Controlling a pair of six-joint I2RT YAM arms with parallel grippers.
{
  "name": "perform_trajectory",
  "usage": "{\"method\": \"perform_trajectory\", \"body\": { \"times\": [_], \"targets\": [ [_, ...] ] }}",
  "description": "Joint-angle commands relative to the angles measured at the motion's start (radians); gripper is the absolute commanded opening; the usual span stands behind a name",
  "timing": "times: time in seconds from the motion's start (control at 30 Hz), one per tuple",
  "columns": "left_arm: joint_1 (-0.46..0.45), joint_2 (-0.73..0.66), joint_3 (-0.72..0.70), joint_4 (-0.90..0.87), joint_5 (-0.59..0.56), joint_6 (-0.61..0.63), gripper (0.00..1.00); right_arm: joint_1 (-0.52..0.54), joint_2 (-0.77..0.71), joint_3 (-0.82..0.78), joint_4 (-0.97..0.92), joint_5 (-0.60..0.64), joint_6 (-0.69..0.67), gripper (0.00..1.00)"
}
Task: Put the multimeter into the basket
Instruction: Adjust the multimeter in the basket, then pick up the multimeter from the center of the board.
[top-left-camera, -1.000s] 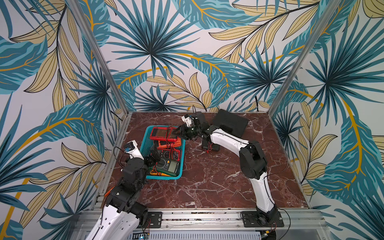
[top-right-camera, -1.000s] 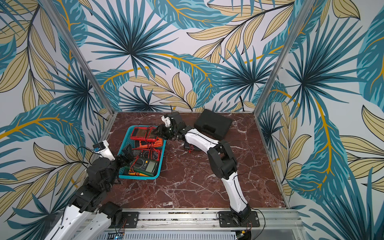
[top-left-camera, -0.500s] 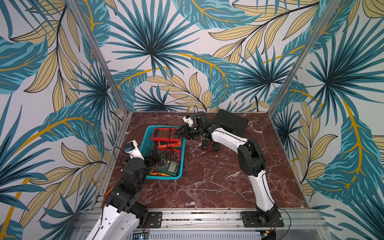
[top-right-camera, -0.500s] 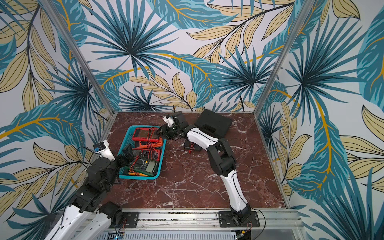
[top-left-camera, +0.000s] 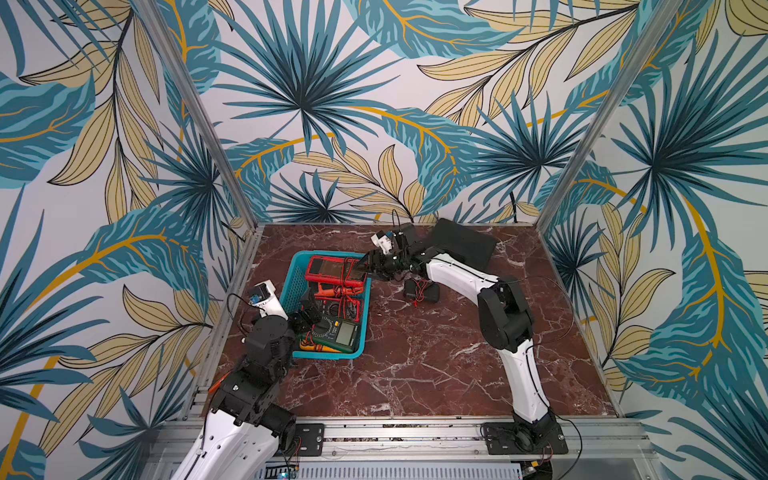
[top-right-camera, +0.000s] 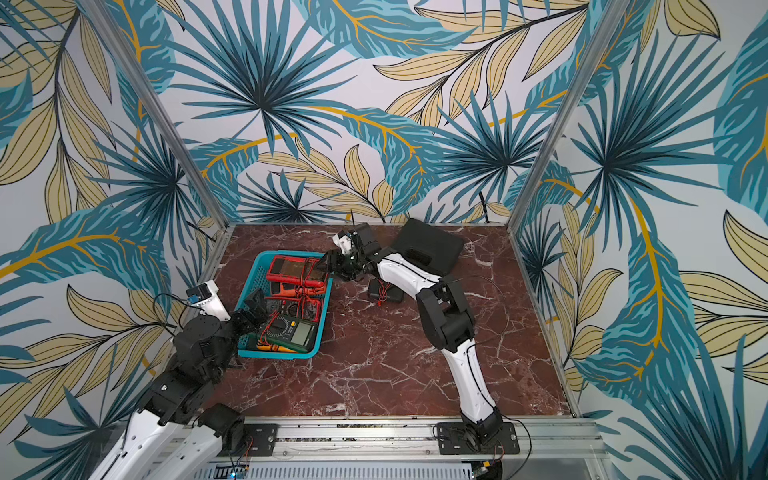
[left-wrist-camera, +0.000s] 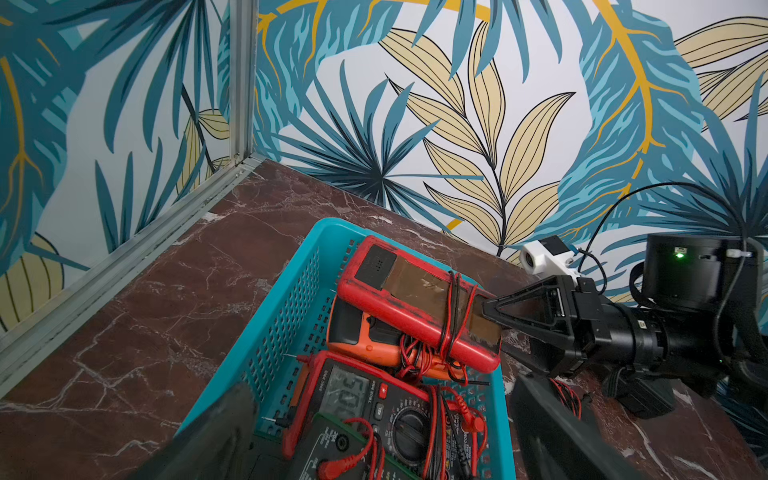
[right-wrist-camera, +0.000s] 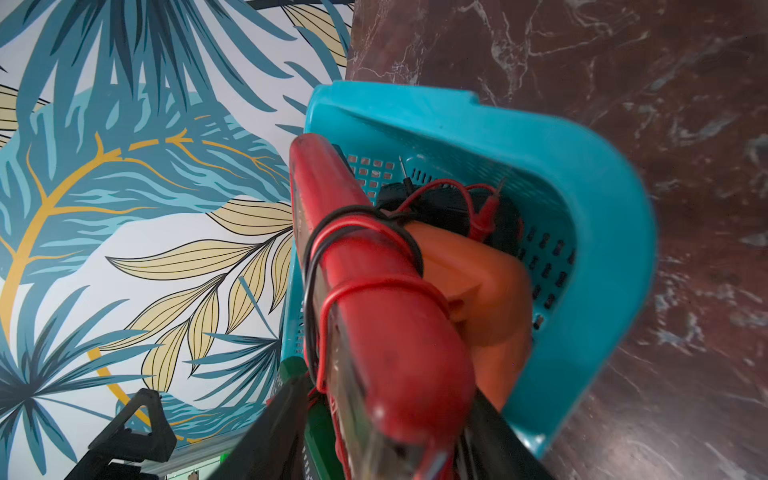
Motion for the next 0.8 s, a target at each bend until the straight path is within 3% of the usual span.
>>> {"method": "perform_trajectory", "body": {
  "times": [0.0,0.23,0.47,0.77],
  "targets": [
    [0.007,-0.003,-0.012,0.015,0.007,-0.006,1.00,-0.006,-0.002,-0.016,-0.123,0.077,-0.048,0.64],
    [0.007,-0.004,-0.008,0.010,0.013,-0.003,1.00,-0.014,-0.098,-0.037,-0.226,0.183,-0.125,0.68],
    [0.007,-0.018,0.000,0.000,0.044,0.013,1.00,-0.057,-0.277,-0.174,-0.306,0.310,-0.235,0.70],
    [0.006,-0.019,0.002,-0.001,0.099,0.027,1.00,-0.140,-0.280,-0.207,-0.483,0.410,-0.559,0.74]
  ]
}}
